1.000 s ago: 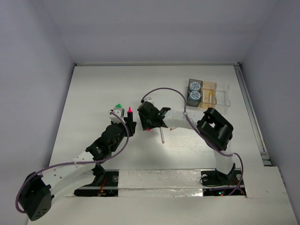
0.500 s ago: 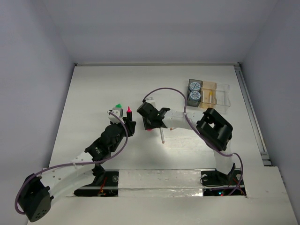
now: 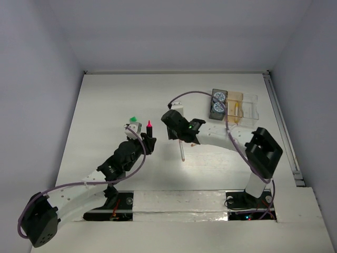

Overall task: Sort the stationery into containers
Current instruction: Close the pen cap on the pen.

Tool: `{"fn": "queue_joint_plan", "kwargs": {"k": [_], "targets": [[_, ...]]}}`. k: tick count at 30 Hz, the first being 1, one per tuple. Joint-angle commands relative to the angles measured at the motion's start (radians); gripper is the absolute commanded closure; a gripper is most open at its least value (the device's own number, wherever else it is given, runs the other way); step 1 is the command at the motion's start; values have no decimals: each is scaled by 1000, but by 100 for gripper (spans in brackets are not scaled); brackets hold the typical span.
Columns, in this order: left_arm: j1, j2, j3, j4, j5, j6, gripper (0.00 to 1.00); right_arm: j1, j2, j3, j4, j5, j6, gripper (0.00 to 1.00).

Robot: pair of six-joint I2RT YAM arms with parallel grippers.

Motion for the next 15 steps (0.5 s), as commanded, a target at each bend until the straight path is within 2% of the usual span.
{"fn": "queue_joint_plan", "kwargs": {"k": [1,6,10,13,15], "targets": [[-28,6,-16,116,33,33,100,-19,-131,71,91,118,-73,89],[-117,32,-7,149,-43,56,100,-19,-104,273,103,131,-176,89],[-163,78,21,153,-124,72,100,-19,-62,374,125,99,-198,89],[-177,87,24,173,-115,73,100,-19,-70,363,197,23,-196,89],[-177,79,19,205,-86,67,100,-19,-134,249,283,-6,-202,89]]}}
